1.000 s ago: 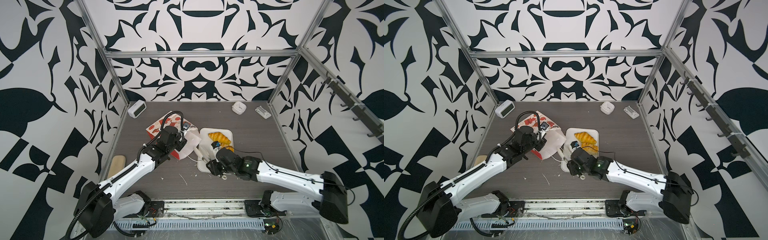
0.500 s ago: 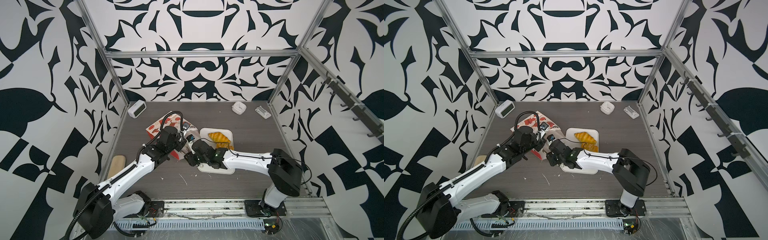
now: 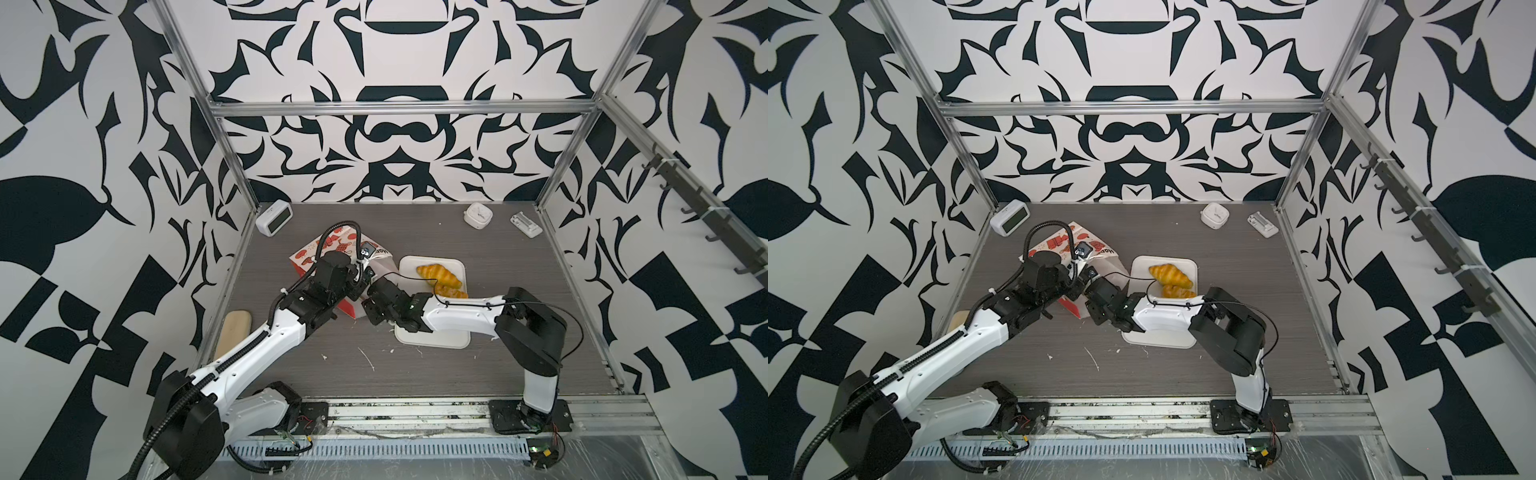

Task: Take the fake bread out of the paper bag
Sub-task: 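Move the open tongs back into the bag opening held by the left gripper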

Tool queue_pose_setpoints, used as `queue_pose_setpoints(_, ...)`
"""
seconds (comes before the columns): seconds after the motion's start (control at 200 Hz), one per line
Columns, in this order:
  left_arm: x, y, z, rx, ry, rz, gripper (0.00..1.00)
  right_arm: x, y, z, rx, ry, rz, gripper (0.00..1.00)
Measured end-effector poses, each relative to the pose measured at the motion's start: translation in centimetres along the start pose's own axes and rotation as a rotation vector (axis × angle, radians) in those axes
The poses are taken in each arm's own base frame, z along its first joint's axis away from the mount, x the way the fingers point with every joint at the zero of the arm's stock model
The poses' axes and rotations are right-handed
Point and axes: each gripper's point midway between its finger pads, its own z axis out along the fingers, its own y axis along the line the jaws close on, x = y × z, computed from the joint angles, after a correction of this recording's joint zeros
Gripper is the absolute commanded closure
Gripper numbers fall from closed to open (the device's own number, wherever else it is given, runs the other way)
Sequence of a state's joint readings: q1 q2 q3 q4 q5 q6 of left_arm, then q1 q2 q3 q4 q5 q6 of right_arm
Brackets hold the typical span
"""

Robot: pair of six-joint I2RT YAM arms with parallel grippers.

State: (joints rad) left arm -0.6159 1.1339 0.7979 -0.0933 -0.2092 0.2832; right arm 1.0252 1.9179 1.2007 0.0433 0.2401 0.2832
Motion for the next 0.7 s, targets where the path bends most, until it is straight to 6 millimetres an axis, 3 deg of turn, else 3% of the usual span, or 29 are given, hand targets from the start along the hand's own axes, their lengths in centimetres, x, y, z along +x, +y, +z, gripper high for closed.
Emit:
queue_pose_setpoints(0.32, -0.3, 0.2, -0.1, -0.011, -0.009, -0.011, 0.94, 0.0, -0.7, 1.7, 0.056, -0.017, -0.039, 0.48)
queue_pose_setpoints(0.7, -0.8, 0.1, -0.4, -0.001, -0.03, -0.028, 0.95, -0.5, 0.3, 1.8, 0.055, -0.072, -0.072, 0.49)
